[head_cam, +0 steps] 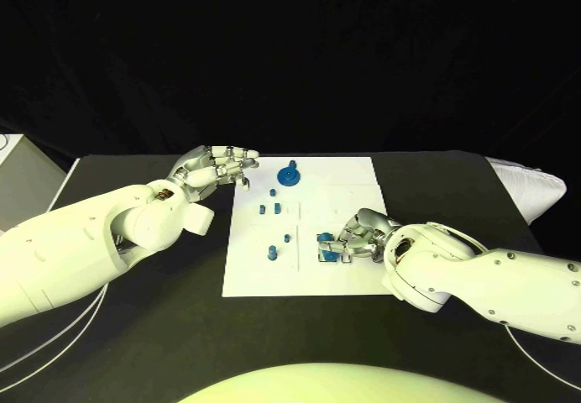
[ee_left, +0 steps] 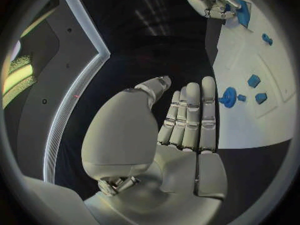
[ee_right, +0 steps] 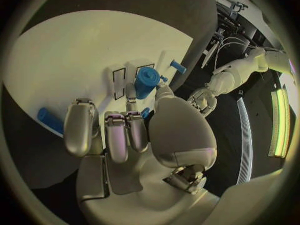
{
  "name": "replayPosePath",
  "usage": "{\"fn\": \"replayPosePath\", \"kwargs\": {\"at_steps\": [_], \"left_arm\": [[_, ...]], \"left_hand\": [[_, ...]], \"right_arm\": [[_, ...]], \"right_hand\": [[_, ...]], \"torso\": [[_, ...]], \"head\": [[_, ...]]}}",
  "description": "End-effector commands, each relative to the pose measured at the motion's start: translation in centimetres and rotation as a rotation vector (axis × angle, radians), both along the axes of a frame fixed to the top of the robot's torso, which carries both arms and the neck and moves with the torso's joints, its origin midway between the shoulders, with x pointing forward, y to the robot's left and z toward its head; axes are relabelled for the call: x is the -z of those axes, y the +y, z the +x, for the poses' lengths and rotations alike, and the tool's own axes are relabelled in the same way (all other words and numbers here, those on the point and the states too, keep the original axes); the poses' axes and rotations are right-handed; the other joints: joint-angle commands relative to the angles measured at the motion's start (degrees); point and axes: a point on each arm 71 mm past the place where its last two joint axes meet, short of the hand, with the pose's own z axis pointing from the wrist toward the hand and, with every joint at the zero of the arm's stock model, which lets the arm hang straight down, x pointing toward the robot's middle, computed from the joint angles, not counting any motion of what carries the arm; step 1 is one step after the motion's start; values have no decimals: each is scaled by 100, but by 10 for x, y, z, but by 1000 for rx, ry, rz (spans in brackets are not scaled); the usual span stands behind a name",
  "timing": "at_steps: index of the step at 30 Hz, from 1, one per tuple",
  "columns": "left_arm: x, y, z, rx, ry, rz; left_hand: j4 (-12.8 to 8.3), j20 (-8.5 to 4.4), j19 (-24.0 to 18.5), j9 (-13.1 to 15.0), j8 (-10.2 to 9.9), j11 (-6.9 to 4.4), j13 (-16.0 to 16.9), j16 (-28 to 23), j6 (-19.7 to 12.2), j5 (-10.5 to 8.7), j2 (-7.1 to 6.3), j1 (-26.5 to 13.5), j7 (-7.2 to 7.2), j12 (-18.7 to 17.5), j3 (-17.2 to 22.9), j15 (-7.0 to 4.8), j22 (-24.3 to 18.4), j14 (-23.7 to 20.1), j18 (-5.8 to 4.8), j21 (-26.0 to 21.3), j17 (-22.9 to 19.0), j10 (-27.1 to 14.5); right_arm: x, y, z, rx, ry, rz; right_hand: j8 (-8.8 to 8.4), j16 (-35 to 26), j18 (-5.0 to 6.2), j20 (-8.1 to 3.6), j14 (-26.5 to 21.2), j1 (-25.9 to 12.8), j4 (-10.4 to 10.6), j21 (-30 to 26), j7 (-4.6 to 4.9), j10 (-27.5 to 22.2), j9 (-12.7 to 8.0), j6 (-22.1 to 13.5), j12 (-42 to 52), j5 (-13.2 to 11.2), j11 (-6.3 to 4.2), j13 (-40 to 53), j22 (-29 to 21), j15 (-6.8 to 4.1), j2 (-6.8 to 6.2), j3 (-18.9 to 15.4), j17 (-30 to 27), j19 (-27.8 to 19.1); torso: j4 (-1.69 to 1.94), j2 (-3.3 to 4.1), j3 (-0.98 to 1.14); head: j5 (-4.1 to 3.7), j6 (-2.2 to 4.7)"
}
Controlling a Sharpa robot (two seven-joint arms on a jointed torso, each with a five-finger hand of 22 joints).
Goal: Assemble the parts on the task board
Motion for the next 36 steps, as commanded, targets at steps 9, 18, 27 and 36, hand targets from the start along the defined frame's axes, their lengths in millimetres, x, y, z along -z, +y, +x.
{"fn": "replayPosePath", "kwargs": {"at_steps": [9, 18, 27, 36], "left_arm": [[-1, -2, -1, 18, -2, -14], [-1, -1, -1, 16, -1, -13], [-1, -1, -1, 15, -1, -13], [0, -1, -1, 14, -1, -13]], "left_hand": [[37, 6, 30, -8, 21, 6, 9, 28, -41, -19, 48, -23, -4, 31, -20, 26, -10, 10, 83, -24, 3, -29], [37, 6, 30, -8, 21, 6, 9, 28, -41, -19, 48, -23, -4, 31, -20, 26, -10, 10, 83, -24, 3, -29], [37, 6, 30, -8, 21, 6, 9, 28, -41, -19, 48, -23, -4, 31, -20, 26, -10, 10, 83, -24, 3, -29], [37, 6, 30, -8, 21, 6, 9, 28, -41, -19, 48, -23, -4, 31, -20, 26, -10, 10, 83, -24, 3, -29]], "right_arm": [[-3, 2, -3, -54, -49, -21], [-6, -5, -6, -70, -72, -21], [-10, -10, -13, -94, -86, 4], [-14, -30, -12, -52, -128, 30]], "right_hand": [[104, 29, -70, -26, 545, -489, 11, -17, 19, 298, 12, -56, -68, -495, -34, 1064, 589, -42, -279, -59, 1249, 60], [149, 29, -72, -28, 546, -238, -7, -21, 13, 317, 11, -70, -50, -319, -38, 1093, 605, -46, -116, 91, 1251, 66], [191, 38, -77, -34, 553, 237, -28, -2, 7, 335, 3, -91, -34, -196, -45, 1123, 636, -52, -42, 164, 1284, 80], [187, 33, -75, -32, 549, 889, -44, -37, 19, 316, -43, -147, -77, -21, -37, 1104, 648, -45, -20, 276, 1271, 80]], "torso": [[0, -1, 4], [-4, 1, 3], [-10, -3, 3], [-3, -2, 1]], "head": [[3, -7], [16, -14], [27, -14], [12, -14]]}}
